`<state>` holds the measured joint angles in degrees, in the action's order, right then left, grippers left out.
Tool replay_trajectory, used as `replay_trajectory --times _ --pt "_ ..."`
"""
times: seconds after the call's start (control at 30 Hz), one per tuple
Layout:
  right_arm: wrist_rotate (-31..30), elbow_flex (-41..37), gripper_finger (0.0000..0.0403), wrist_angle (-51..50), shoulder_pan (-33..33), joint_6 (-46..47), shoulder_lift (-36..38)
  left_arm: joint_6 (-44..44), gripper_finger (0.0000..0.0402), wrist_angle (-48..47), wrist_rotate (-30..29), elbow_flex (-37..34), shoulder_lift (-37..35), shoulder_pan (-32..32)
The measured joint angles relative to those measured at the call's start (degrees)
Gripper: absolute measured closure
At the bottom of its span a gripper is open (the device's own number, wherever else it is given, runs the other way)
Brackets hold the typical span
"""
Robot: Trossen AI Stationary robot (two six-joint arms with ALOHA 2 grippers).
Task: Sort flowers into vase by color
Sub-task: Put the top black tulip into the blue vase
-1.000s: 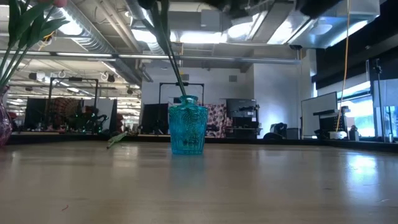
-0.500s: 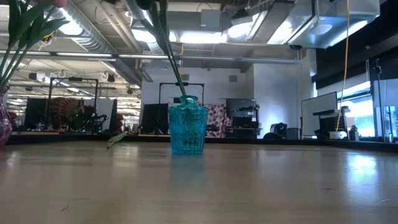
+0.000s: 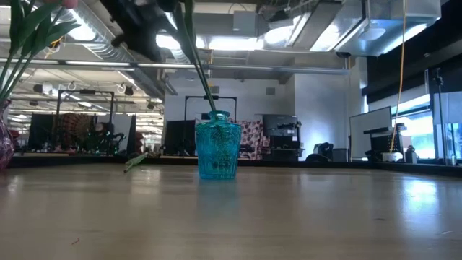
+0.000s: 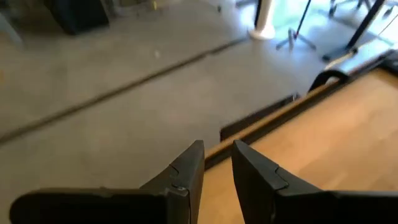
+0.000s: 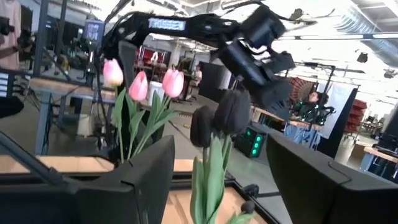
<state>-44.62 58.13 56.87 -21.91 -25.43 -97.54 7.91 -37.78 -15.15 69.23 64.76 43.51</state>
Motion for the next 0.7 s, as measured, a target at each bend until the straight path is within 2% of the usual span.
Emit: replay_trajectory --times 0.1,0.4,0.57,0.7 --pt "-0.89 -0.02 0.015 -0.09 0.0 0.72 -0.02 1.83 0.0323 -0.23 2.51 -0.04 3.86 2.5" --pt "-0.97 -0.02 0.015 -0.45 0.0 1.1 -0.02 2.86 0.0323 -1.97 2.91 -0.7 15.34 4.17" --pt "-1.46 -0.02 0.015 -1.39 0.0 2.67 -0.02 4.51 0.0323 0.85 2.92 -6.77 18.09 4.17" --pt "-1.49 -0.02 0.015 -1.8 0.0 3.34 -0.02 5.71 0.0323 7.76 2.93 -14.7 18.24 4.74"
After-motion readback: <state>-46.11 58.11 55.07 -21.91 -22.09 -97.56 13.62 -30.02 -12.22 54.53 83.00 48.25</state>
